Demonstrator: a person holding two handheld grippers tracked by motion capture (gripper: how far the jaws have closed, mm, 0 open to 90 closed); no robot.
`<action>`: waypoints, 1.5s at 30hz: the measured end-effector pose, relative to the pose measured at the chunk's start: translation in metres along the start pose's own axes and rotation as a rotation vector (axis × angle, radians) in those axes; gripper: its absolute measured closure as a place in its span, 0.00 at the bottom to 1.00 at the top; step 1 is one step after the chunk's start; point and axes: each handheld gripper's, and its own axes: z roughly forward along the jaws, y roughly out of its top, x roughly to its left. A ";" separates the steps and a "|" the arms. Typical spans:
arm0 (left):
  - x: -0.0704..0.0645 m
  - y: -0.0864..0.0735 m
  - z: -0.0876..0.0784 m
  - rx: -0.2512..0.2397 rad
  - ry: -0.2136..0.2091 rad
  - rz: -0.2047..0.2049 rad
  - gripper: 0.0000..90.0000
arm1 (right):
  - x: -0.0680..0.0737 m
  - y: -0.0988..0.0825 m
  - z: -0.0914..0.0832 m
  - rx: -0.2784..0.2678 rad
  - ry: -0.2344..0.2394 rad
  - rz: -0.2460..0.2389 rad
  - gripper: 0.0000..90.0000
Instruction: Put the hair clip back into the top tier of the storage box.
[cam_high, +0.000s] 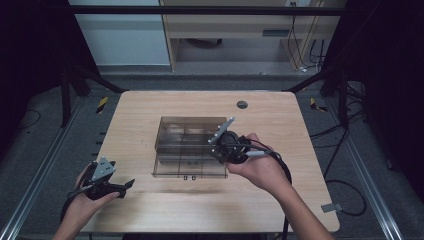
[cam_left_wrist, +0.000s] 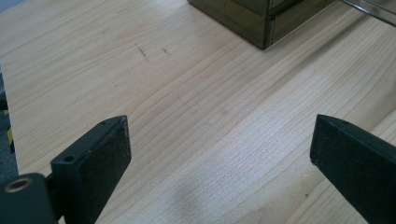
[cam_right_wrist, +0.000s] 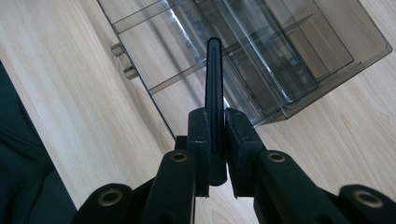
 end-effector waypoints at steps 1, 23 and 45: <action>0.000 0.000 0.000 0.000 0.000 0.000 0.06 | 0.000 0.001 0.001 0.001 0.000 -0.004 0.90; 0.000 0.000 0.001 0.008 0.002 0.011 0.06 | 0.008 0.006 0.013 0.004 0.023 -0.014 0.90; 0.000 0.000 0.001 0.011 0.001 0.012 0.06 | 0.010 0.004 0.023 0.021 0.040 0.004 0.90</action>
